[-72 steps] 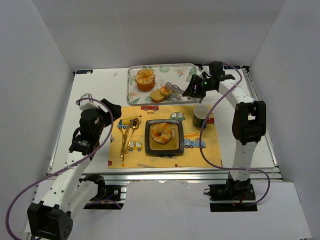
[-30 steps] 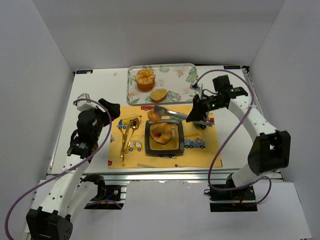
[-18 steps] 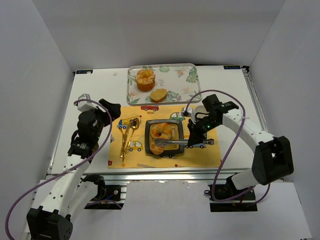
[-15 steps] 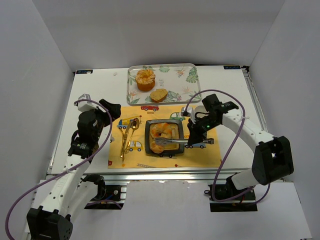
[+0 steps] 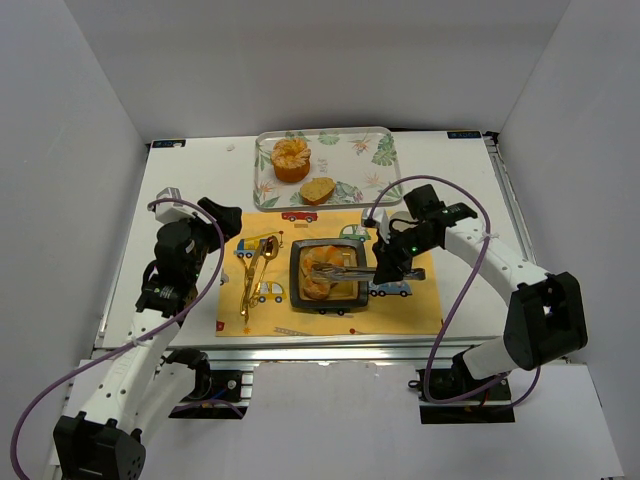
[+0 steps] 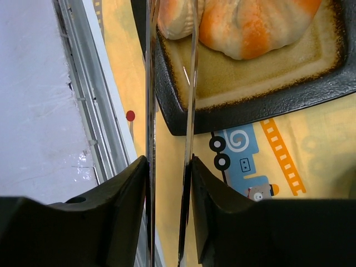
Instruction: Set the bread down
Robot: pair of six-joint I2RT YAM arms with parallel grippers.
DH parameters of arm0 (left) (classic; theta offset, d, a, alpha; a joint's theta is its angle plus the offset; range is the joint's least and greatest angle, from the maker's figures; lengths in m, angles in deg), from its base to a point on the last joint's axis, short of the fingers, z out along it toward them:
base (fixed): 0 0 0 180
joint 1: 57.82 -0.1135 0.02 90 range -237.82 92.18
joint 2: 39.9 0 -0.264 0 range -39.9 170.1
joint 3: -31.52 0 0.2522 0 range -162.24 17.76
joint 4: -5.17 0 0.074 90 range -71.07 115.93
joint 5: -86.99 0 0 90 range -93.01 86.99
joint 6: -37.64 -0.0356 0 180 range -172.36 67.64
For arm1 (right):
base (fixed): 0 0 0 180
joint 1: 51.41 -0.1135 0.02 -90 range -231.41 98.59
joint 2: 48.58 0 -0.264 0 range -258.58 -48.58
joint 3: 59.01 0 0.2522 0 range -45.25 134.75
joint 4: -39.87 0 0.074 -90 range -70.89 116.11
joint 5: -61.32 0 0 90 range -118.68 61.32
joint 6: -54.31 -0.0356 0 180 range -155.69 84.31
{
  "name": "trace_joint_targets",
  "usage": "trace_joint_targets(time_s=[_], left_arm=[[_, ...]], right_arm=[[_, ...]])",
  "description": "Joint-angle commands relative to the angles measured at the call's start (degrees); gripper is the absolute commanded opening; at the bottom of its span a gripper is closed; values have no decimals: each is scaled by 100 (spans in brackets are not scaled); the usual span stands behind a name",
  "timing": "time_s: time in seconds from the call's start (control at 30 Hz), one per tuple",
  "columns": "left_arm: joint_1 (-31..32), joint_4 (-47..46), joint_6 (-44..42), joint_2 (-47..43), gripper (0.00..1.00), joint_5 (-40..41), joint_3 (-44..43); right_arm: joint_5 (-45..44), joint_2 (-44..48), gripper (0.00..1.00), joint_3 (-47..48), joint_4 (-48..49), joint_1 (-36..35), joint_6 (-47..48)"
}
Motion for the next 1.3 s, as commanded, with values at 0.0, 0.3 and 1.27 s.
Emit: trace_joint_targets(time_s=[0.0,0.3,1.27], left_arm=[[-23,-62,-22,-8,98,-61,-49],[-32,0,-22,-52,98,-61,-75],[537,-731,-433,1441,28,-2214,-4]], right_arm=[[99,69,42,119,188,-7,-30],[275,139,43,304,372,10,-223],[-3201,870,0,-1433,4957,2945,-3370]])
